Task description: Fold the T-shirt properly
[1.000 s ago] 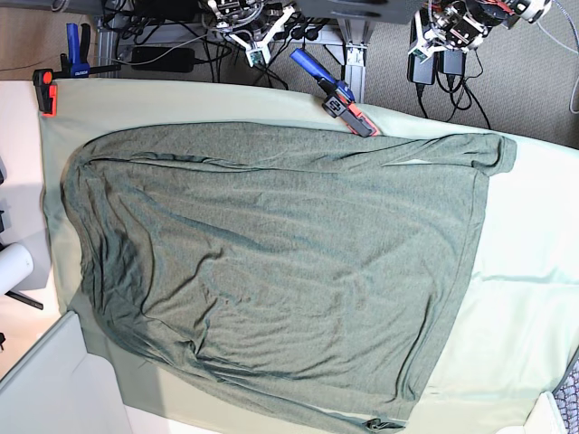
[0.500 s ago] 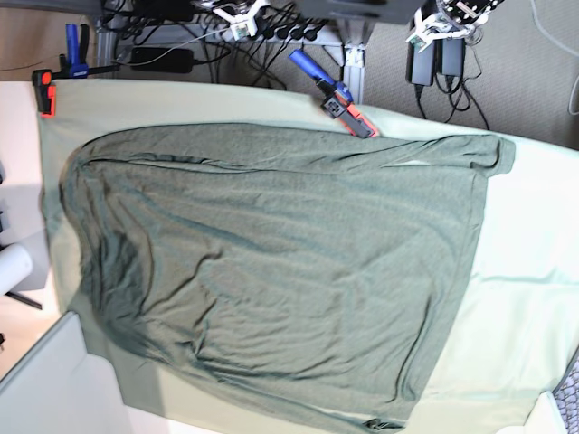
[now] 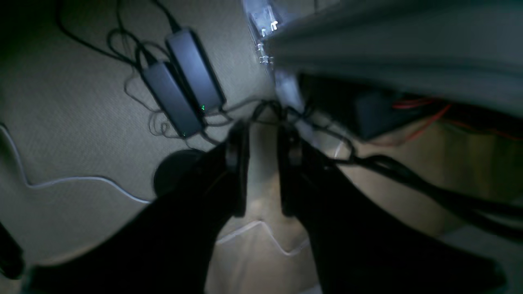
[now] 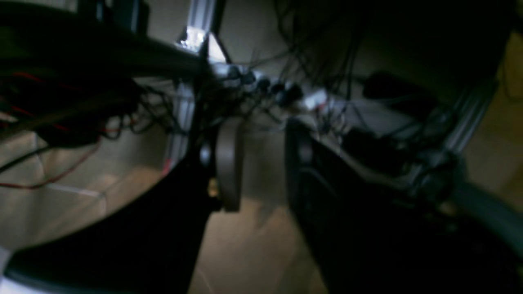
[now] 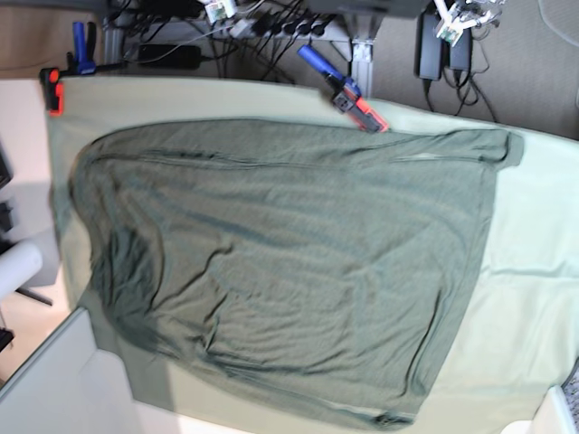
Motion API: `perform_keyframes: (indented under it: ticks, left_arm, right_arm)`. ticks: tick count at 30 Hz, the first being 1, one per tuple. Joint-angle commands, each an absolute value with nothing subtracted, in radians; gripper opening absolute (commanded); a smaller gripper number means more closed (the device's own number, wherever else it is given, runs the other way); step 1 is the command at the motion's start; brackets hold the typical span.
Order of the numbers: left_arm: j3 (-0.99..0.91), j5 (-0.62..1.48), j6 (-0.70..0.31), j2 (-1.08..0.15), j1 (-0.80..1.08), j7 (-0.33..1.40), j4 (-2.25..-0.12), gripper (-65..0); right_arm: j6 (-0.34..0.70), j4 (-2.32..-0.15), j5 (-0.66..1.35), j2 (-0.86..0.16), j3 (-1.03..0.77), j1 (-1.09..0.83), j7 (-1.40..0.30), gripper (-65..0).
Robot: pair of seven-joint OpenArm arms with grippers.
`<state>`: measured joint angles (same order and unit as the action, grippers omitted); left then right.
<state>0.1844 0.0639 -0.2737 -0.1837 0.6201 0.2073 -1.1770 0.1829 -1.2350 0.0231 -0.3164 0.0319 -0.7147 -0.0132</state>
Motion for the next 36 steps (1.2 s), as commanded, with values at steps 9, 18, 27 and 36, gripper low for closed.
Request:
perform_keyframes:
  ticks: [9,18,27,36]
  left_arm:
    - [0.007,0.319,-0.405,-0.203,0.842,0.398,-1.685,-34.2]
    - [-0.128,0.392,-0.405,-0.236,0.991,0.458,-2.015,-34.2]
    - [-0.203,0.392,-0.405,-0.236,1.034,0.469,-2.1,-34.2]
    - [-0.204,0.624,-0.432,-0.242,1.025,0.595,-2.103,-34.2]
  right_arm:
    - [0.179,-1.635,0.2,-0.335,-0.179,-0.858,-0.224,-48.1]
    - [0.179,-1.93,0.339,-0.335,-0.418,-0.856,-0.371,-33.6]
    - [0.179,-1.961,0.517,-0.33,-0.668,-0.705,-0.424,-28.6]
    - [0.179,-1.694,0.524,-0.334,-0.7,-0.472,-0.435,-28.6]
